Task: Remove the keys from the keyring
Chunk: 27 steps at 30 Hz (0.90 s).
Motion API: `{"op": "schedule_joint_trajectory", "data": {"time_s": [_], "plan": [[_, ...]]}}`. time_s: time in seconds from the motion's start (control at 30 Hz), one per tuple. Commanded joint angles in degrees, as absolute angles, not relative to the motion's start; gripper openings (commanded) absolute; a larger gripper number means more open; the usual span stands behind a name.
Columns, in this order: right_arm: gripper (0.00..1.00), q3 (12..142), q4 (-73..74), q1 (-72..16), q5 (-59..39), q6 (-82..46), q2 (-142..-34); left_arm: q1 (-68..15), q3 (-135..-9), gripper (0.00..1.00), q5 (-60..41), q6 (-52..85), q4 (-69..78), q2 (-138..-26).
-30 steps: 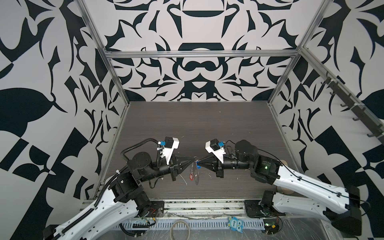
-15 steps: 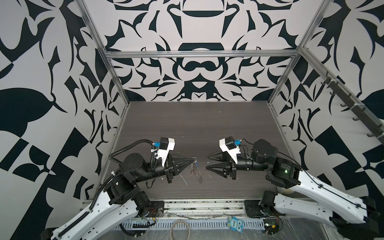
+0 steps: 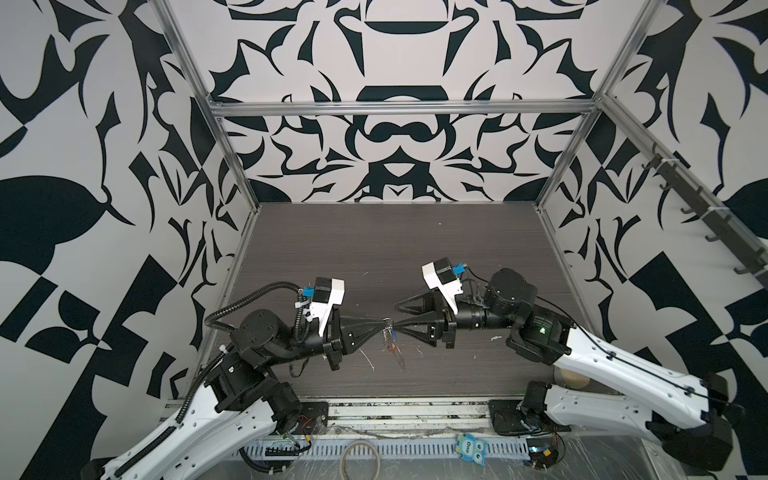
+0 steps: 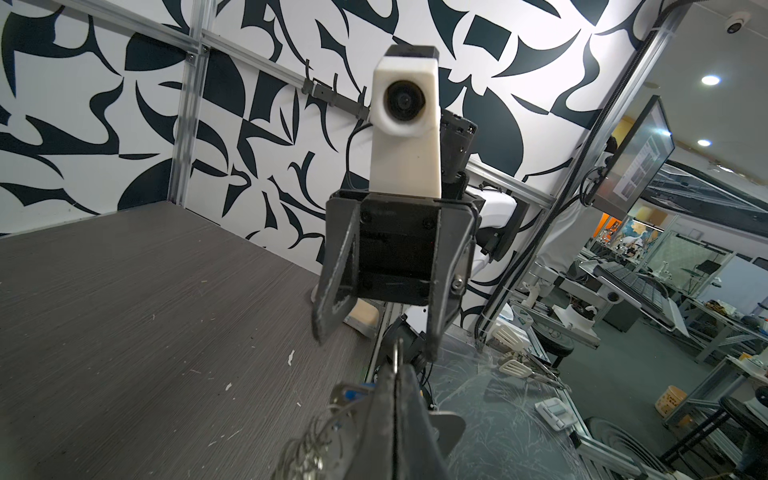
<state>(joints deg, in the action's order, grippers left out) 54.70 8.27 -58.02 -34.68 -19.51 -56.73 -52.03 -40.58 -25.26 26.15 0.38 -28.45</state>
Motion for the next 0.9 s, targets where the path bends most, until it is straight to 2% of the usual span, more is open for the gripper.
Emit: {"op": "schedule_joint_trajectory", "data": {"time_s": [0.0,0.87], "plan": [[0.49,54.4,13.8,-58.8,-36.6,-21.4,-56.6,-51.9,-39.9,0.00,-24.7,26.5,3.4,-27.8],[0.10,52.7,13.0,-59.6,-33.8,-21.2,-57.4,-51.9,-39.9,0.00,-23.5,26.5,2.9,-27.7]]}}
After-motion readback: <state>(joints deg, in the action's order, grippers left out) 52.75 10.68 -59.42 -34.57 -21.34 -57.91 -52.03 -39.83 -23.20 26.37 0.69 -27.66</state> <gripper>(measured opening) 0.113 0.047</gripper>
